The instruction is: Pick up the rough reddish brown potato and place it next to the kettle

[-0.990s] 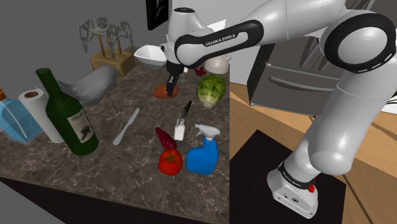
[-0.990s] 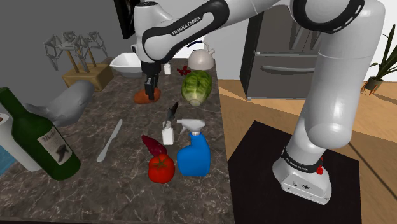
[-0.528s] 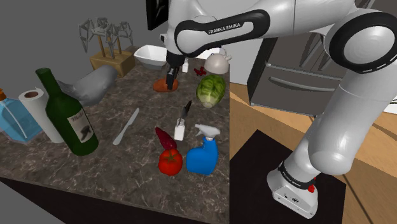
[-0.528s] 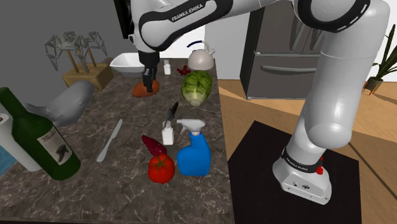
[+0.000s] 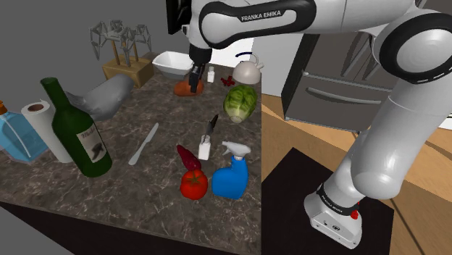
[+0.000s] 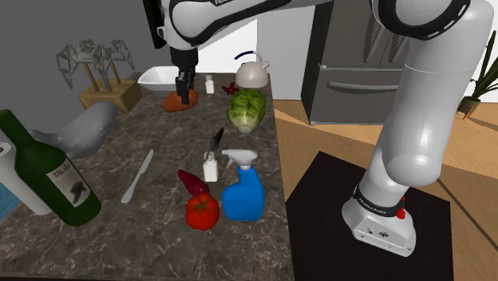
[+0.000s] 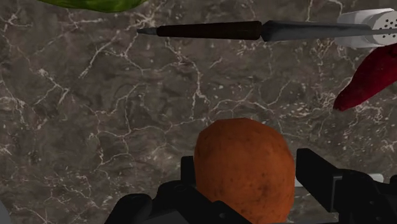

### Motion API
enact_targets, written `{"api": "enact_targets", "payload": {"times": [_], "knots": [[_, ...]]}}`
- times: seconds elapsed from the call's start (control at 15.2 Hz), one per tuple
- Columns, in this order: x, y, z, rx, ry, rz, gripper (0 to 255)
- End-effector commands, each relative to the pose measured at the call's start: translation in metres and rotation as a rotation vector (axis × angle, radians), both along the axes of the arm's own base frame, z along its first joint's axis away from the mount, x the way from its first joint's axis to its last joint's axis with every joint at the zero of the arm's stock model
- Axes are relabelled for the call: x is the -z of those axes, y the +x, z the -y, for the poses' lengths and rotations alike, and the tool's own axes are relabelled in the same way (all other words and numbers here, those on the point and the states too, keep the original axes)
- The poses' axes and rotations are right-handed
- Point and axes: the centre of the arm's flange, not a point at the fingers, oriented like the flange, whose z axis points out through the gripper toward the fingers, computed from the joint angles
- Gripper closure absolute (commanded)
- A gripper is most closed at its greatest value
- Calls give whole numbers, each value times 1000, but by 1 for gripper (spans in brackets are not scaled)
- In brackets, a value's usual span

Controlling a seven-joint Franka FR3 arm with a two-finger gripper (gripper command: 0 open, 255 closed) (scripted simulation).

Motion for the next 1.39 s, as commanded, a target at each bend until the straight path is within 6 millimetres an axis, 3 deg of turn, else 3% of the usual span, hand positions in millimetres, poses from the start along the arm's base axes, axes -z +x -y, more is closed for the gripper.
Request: {"api": "enact_targets", "payload": {"times": [0.0, 0.99, 1.32], "knots": [[-10, 0, 0, 0, 0, 0, 255], [-87, 0, 0, 0, 0, 0, 255], [-87, 7, 65, 0, 0, 0, 255]]}}
